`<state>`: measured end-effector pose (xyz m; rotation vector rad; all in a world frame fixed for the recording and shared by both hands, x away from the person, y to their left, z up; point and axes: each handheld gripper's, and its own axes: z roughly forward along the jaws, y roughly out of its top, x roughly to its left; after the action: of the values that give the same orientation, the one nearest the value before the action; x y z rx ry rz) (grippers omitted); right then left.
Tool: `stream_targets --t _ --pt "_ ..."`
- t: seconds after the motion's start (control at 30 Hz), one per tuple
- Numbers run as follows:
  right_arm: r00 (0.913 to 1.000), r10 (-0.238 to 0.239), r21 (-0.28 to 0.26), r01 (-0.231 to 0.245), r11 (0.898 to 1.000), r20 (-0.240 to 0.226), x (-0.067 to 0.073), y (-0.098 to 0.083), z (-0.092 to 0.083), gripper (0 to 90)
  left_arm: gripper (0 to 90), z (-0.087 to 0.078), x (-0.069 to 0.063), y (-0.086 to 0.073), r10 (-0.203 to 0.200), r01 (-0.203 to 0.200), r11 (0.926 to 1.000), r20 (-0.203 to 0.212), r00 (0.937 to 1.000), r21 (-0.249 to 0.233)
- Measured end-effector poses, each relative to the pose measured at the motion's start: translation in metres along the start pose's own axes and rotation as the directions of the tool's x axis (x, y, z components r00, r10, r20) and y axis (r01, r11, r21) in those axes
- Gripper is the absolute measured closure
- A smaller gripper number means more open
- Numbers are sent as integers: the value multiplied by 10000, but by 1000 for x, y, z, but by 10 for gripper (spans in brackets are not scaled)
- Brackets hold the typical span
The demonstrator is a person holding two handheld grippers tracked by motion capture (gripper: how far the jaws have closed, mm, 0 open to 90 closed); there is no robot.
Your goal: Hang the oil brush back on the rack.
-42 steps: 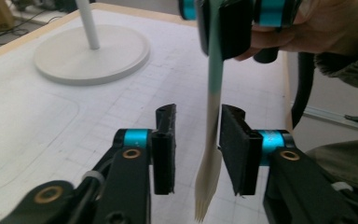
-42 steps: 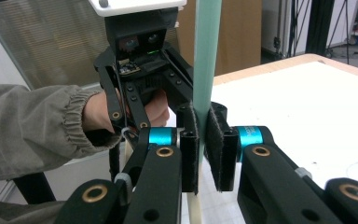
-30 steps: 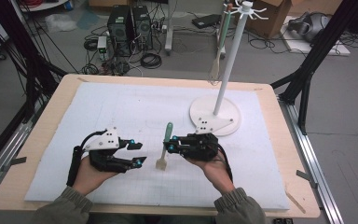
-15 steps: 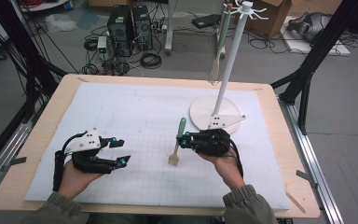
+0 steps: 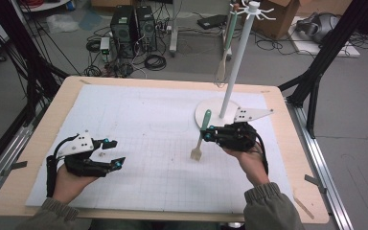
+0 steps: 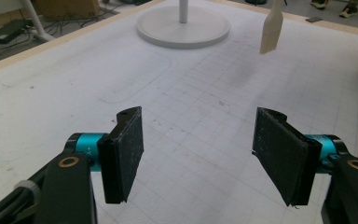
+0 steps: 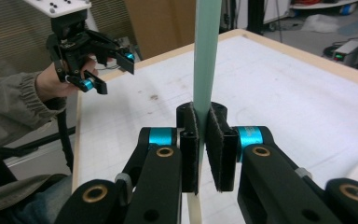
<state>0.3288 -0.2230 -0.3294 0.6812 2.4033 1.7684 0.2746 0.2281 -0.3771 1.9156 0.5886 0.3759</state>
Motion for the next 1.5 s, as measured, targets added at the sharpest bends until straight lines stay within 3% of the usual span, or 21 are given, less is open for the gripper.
stream_targets --t 0.63,1.5 --pt "9967 -263 -162 277 9995 770 -23 38 -31 842 262 -7 10 -6 -337 334 9994 -545 9979 -76" --pt "9907 -609 -410 664 9970 1219 -39 94 -48 842 118 -12 16 -12 -492 484 9988 -1053 9932 -100"
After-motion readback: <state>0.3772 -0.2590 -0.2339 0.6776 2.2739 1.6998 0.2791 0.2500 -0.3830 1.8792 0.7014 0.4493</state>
